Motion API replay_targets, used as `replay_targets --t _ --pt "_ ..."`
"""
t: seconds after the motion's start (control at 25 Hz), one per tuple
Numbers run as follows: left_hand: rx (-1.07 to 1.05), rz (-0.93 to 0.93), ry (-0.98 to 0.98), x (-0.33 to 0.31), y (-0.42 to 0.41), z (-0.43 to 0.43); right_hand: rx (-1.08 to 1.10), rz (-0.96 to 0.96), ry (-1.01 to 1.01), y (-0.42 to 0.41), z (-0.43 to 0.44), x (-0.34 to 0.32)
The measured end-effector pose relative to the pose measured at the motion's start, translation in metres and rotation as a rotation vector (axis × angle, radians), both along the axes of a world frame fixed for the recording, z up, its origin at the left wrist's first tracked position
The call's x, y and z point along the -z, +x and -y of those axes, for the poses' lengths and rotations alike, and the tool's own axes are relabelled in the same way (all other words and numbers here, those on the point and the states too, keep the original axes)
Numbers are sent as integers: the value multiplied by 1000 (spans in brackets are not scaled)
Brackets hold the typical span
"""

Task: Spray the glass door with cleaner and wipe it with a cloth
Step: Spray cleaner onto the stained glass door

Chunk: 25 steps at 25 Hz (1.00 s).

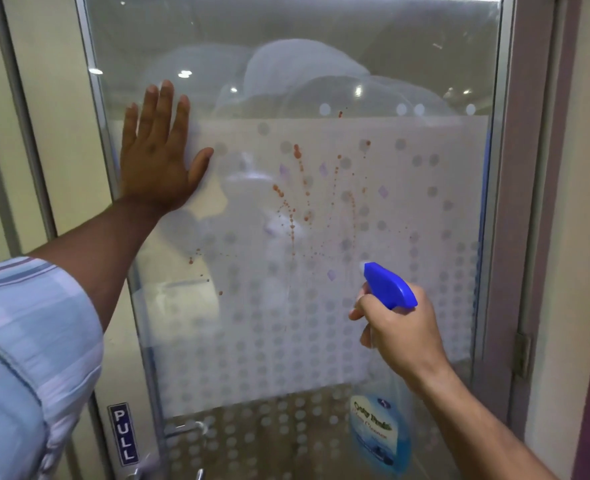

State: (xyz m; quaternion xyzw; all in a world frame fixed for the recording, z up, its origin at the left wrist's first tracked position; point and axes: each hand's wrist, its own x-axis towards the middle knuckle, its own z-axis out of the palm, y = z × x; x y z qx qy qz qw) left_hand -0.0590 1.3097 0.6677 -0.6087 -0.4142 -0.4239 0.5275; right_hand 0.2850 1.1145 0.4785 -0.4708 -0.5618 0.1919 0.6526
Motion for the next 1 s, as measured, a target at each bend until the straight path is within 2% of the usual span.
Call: replay_targets --t 0.16,0.48,0.56,0.72,1.0 --pt "-43 -3 -69 -2 1 11 -78 21 44 -34 6 -3" --pt "-82 77 -374 -15 21 45 -69 35 49 -68 26 -4" --pt "-47 102 -393 -10 23 54 -71 18 57 -72 33 -2" --pt "-20 78 -346 27 24 73 -74 7 45 -77 45 2" --pt "-67 52 -396 90 32 138 -119 -17 64 -79 69 12"
